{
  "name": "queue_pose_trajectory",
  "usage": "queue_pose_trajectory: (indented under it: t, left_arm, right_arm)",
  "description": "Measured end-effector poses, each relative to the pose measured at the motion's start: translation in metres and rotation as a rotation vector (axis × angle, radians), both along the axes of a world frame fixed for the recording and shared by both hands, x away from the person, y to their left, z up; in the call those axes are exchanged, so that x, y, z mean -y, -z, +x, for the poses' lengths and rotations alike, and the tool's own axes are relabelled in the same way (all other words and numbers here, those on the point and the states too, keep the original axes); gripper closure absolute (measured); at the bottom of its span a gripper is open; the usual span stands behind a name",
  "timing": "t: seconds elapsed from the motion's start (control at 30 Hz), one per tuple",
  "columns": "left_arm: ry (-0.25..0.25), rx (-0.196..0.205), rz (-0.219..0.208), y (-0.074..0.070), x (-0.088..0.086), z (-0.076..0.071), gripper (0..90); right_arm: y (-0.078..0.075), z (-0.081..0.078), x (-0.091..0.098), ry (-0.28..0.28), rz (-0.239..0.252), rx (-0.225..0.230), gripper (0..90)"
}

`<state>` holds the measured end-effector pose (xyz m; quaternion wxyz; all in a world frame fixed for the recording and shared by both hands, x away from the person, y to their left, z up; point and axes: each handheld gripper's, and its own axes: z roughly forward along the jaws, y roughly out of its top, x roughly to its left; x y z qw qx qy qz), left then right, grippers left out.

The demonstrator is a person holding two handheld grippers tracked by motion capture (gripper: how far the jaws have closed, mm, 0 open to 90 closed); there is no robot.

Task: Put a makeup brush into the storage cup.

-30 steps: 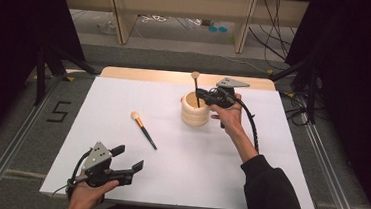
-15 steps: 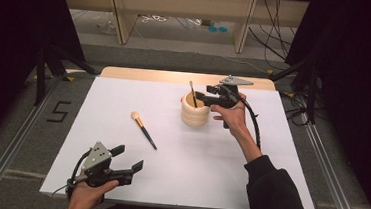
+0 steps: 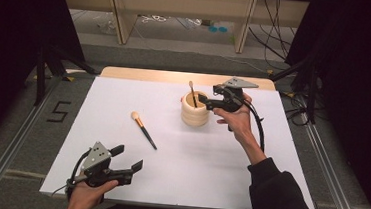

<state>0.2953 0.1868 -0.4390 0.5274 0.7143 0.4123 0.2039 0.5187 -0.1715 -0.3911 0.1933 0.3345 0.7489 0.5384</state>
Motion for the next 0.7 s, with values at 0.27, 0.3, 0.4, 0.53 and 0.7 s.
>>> queue_pose_trajectory:
  t: [0.27, 0.3, 0.4, 0.53, 0.7]
  left_arm:
    - [-0.003, -0.003, 0.005, 0.000, 0.000, 0.000, 16.4]
    - [-0.002, -0.003, 0.004, 0.000, 0.000, 0.000, 16.4]
    - [-0.005, -0.002, 0.001, 0.000, 0.000, 0.000, 16.4]
    - [-0.006, -0.003, -0.002, 0.000, 0.000, -0.001, 16.3]
    - [-0.007, 0.000, -0.003, 0.000, -0.001, -0.001, 16.4]
  right_arm:
    - [-0.002, -0.016, -0.002, -0.004, -0.008, 0.004, 23.4]
    - [-0.002, -0.019, -0.002, -0.003, -0.007, -0.003, 23.5]
    - [-0.001, -0.024, -0.001, -0.006, -0.004, 0.022, 23.4]
    - [-0.001, -0.032, 0.000, -0.010, -0.005, 0.009, 22.5]
    - [-0.001, -0.041, -0.001, -0.011, 0.000, 0.017, 19.7]
